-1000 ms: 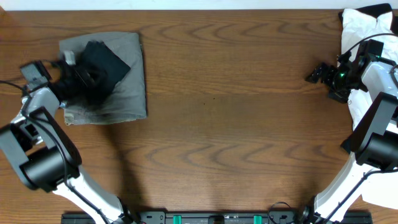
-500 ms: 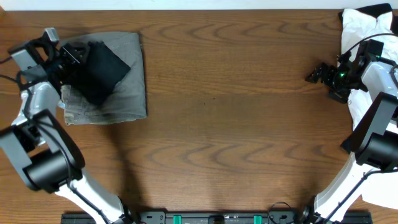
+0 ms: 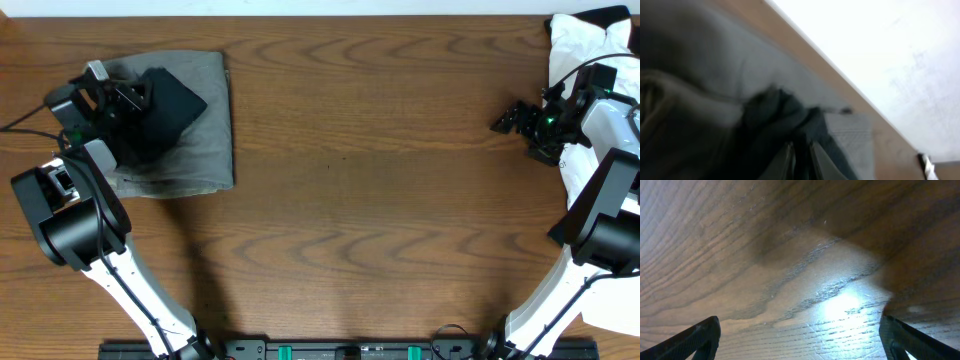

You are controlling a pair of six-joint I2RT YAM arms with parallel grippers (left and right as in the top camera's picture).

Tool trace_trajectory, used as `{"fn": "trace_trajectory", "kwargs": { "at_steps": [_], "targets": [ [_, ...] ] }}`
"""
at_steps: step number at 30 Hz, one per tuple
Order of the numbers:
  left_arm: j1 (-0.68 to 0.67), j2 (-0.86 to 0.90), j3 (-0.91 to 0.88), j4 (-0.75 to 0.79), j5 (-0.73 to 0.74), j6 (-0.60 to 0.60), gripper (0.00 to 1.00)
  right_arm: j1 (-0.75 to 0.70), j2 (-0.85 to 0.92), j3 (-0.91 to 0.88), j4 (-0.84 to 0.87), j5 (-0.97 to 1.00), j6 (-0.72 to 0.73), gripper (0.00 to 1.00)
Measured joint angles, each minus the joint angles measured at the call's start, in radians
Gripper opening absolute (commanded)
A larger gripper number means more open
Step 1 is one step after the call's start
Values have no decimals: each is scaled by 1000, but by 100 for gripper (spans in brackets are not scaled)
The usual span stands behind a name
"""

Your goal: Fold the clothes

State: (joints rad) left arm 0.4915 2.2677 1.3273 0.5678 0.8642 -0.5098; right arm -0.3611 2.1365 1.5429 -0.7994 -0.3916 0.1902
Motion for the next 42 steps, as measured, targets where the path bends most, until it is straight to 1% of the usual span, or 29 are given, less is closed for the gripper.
{"fn": "trace_trajectory", "kwargs": {
  "at_steps": [3, 7, 10, 14, 18, 20, 24, 27, 29, 31, 32, 37, 42],
  "targets": [
    [0, -17, -4, 105, 12, -69, 13, 0, 0, 0, 0, 0, 0, 99],
    [-7, -132, -9, 106, 19, -125, 14, 0, 0, 0, 0, 0, 0, 99],
    [-30, -294, -8, 48, 20, -146, 15, 0, 0, 0, 0, 0, 0, 99],
    [-90, -492, -2, -81, 19, -148, 16, 0, 0, 0, 0, 0, 0, 99],
    [-175, -594, 5, -265, -12, -147, 17, 0, 0, 0, 0, 0, 0, 99],
    [-212, -600, 6, -352, -54, -142, 24, 0, 0, 0, 0, 0, 0, 99],
    [-258, -587, 4, -508, -144, -143, 29, 0, 0, 0, 0, 0, 0, 99],
    [-273, -584, 3, -588, -203, -127, 46, 0, 0, 0, 0, 0, 0, 99],
    [-275, -584, 3, -621, -226, -119, 59, 0, 0, 0, 0, 0, 0, 99],
    [-275, -584, 3, -648, -245, -116, 80, 0, 0, 0, 0, 0, 0, 99],
    [-275, -584, 3, -661, -251, -118, 97, 0, 0, 0, 0, 0, 0, 99],
    [-275, -584, 3, -727, -269, -118, 98, 0, 0, 0, 0, 0, 0, 99],
    [-275, -584, 3, -737, -270, -118, 98, 0, 0, 0, 0, 0, 0, 99]
  ]
}}
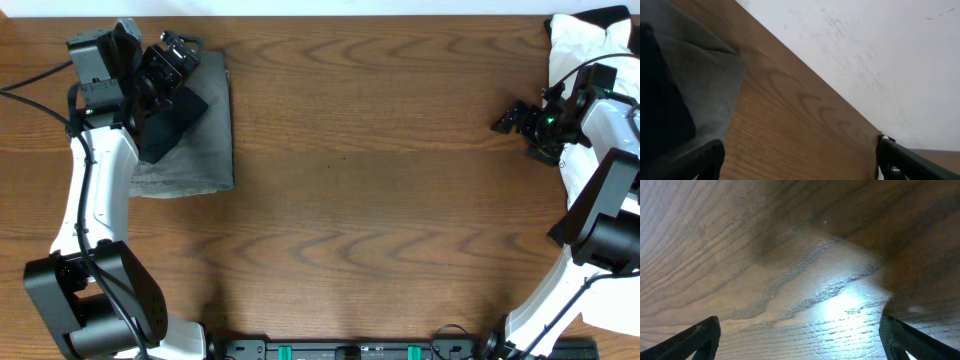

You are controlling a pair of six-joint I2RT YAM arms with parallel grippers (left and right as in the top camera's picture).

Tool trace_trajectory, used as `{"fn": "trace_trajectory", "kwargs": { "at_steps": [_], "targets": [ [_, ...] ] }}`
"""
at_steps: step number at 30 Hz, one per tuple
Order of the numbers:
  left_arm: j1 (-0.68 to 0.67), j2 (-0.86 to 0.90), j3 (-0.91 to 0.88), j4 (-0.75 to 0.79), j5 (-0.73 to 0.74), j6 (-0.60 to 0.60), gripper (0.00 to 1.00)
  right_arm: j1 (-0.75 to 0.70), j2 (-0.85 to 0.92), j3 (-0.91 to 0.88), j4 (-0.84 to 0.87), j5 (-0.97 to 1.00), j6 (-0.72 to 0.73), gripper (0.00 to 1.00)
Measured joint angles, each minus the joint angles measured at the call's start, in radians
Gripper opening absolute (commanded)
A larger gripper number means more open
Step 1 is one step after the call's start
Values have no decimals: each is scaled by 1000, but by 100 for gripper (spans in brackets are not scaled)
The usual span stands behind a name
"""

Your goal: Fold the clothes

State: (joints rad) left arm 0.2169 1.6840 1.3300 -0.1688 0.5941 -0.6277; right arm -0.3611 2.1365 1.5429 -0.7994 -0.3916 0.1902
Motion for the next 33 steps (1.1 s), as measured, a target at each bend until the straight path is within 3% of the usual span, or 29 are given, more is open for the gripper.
{"fn": "trace_trajectory", "kwargs": {
  "at_steps": [9, 19, 29, 33],
  "targets": [
    [0, 0, 0, -1, 0, 0, 98, 34, -106, -2, -5, 8, 0, 99],
    [0, 0, 0, -2, 0, 0, 98, 142, -773, 8, 4, 7, -4, 99],
    [0, 0, 0, -3, -1, 0, 98, 438, -1292, 12, -1, 125, -147, 99],
    [0, 0, 0, -4, -2, 0, 98, 488, -1479, 0, -41, 153, -227, 99]
  ]
}}
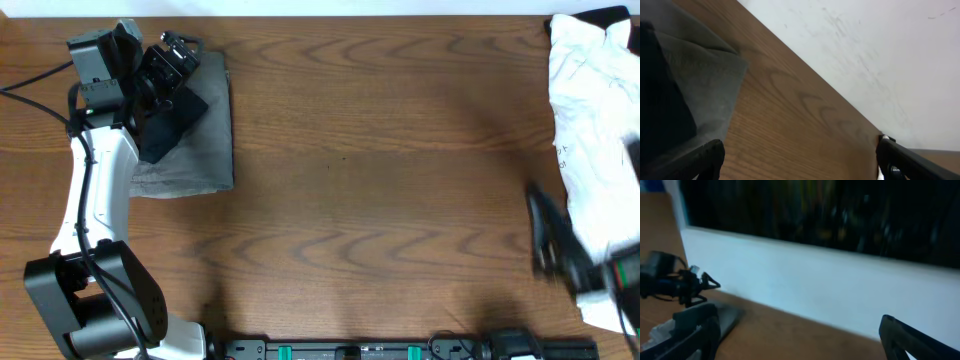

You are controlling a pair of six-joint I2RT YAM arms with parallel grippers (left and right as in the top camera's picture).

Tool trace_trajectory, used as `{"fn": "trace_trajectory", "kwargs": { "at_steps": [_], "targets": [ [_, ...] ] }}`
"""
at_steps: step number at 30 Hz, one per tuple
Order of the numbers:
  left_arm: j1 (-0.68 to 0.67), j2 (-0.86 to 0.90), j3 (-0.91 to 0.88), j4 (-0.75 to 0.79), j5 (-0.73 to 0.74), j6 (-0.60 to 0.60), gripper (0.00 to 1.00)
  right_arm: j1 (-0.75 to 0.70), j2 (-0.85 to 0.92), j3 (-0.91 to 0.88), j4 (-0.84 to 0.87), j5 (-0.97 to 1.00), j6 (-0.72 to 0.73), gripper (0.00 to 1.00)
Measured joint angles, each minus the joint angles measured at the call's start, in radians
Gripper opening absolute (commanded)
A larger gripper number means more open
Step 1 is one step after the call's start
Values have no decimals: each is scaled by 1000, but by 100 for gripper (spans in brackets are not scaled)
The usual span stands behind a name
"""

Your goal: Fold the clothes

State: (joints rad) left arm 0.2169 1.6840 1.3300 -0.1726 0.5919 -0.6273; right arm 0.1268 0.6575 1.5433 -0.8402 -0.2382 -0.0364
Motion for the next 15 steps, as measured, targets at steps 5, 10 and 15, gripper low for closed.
{"fn": "trace_trajectory", "kwargs": {
  "at_steps": [5, 10, 15],
  "targets": [
    [0, 0, 0, 0, -2, 0, 98, 4, -220, -126, -42, 19, -44, 99],
    [0, 0, 0, 0, -2, 0, 98, 4, -377, -343, -27, 46, -56, 99],
    [0, 0, 0, 0, -2, 0, 98, 4, -491, -572, 76, 58, -63, 99]
  ]
}}
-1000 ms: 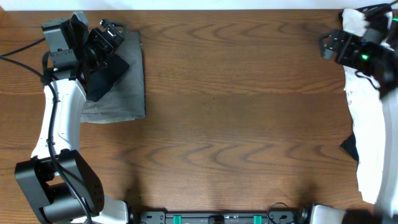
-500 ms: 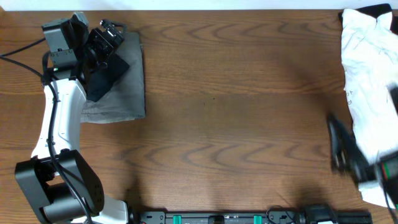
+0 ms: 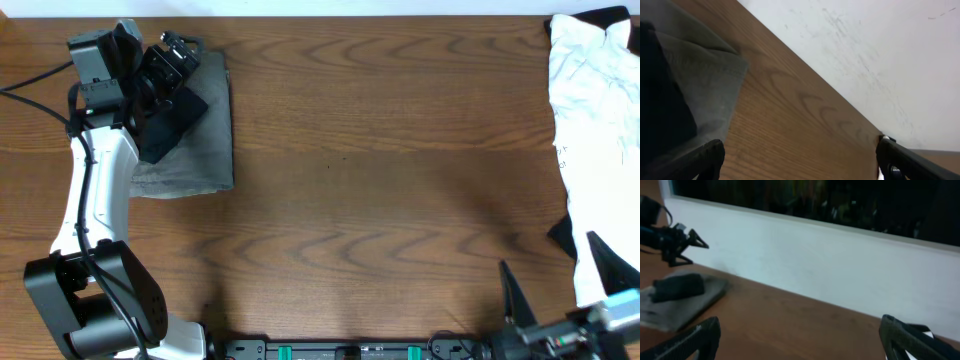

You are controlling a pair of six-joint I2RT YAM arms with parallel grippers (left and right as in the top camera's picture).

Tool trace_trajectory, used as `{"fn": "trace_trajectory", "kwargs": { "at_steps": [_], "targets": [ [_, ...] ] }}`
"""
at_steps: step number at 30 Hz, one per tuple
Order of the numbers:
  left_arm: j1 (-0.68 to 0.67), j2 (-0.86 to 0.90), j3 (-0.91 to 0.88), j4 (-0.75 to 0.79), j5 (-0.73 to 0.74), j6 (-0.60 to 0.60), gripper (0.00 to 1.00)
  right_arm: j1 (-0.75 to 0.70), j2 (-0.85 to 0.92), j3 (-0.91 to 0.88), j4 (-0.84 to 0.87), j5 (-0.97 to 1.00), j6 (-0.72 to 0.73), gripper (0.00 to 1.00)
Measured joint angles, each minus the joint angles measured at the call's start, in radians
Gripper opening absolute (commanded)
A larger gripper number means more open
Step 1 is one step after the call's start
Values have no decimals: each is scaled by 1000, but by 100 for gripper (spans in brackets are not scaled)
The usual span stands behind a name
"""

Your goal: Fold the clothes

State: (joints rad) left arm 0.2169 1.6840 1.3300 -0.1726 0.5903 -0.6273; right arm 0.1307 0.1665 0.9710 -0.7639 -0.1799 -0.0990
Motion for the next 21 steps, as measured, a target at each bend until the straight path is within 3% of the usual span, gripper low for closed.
{"fn": "trace_trajectory", "kwargs": {
  "at_steps": [12, 21],
  "targets": [
    [0, 0, 0, 0, 0, 0, 98, 0, -150, -542, 564, 19, -8, 99],
    [0, 0, 0, 0, 0, 0, 98, 0, -153, -805, 885, 38, -8, 99]
  ]
}}
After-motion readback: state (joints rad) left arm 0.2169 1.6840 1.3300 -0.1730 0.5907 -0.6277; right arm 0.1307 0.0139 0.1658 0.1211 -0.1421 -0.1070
